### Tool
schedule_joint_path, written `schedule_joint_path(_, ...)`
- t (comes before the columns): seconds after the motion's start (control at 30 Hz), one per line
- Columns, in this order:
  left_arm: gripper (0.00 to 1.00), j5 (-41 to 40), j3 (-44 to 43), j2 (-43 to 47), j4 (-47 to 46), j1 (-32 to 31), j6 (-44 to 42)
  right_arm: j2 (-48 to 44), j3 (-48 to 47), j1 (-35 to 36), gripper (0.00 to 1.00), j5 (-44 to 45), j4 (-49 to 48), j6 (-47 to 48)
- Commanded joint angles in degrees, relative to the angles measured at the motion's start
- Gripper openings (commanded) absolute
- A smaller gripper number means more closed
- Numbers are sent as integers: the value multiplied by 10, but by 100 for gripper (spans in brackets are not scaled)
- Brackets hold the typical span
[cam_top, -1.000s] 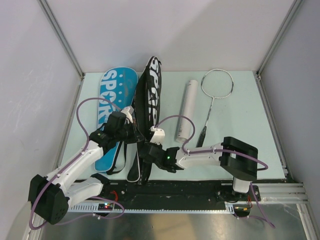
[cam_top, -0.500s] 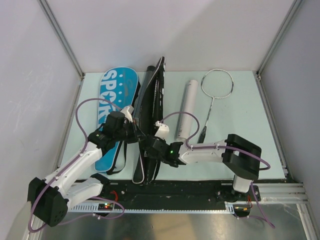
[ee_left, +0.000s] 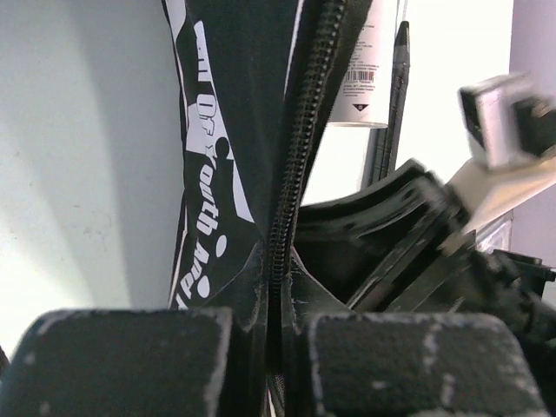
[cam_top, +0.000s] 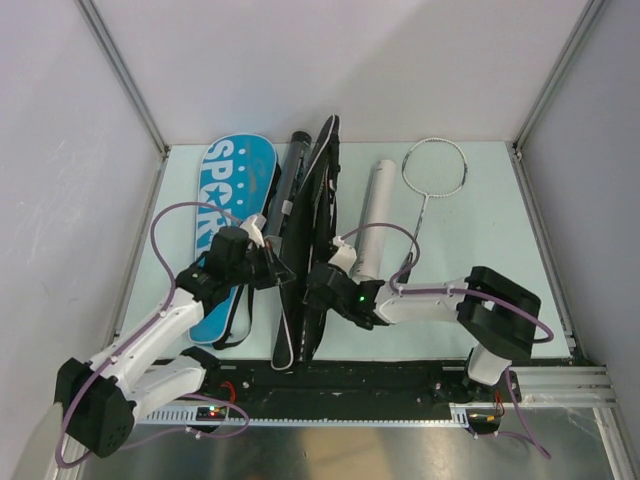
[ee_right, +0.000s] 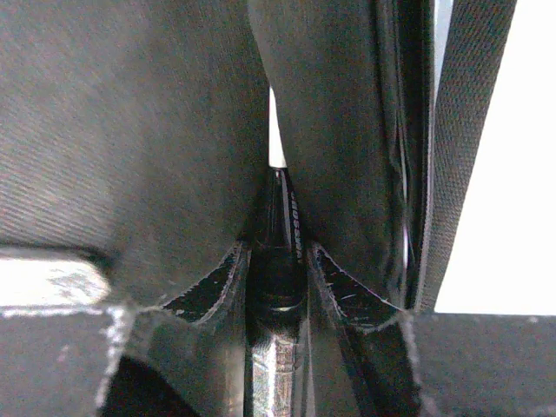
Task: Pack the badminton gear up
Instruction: Adjust the racket in the racket bag.
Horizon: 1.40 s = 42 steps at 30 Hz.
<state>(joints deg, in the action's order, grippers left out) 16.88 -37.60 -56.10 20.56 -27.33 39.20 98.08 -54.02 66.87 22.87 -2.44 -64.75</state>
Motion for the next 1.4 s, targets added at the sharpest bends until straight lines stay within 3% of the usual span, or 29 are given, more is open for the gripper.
schedule_joint_path(0.0,0,41,15,33,-29,-2,35,-48,8,-34,0,61,-73,-20)
schedule_joint_path(0.23,0,61,30,60,-46,-1,71,-14,-8,-44,0,97,-118,-51)
schedule_joint_path(0.6,0,119,67,81,-146,1,174,84,-61,-32,0,200,-82,-143)
schedule_joint_path(0.7,0,118,72,77,-149,9,165,77,-61,-23,0,201,-90,-103)
schedule_joint_path(0.8,0,119,74,70,-149,20,146,45,-61,-9,15,193,-92,-25)
schedule_joint_path(0.9,0,100,74,66,-145,32,123,6,-61,0,38,156,-67,42)
schedule_joint_path(1.03,0,79,71,46,-142,43,107,-45,-58,3,56,106,8,59)
schedule_joint_path(1.13,0,73,66,25,-142,44,106,-77,-55,2,60,63,58,82)
schedule_joint_path(1.37,0,51,59,10,-141,46,94,-168,-39,-4,52,16,111,118)
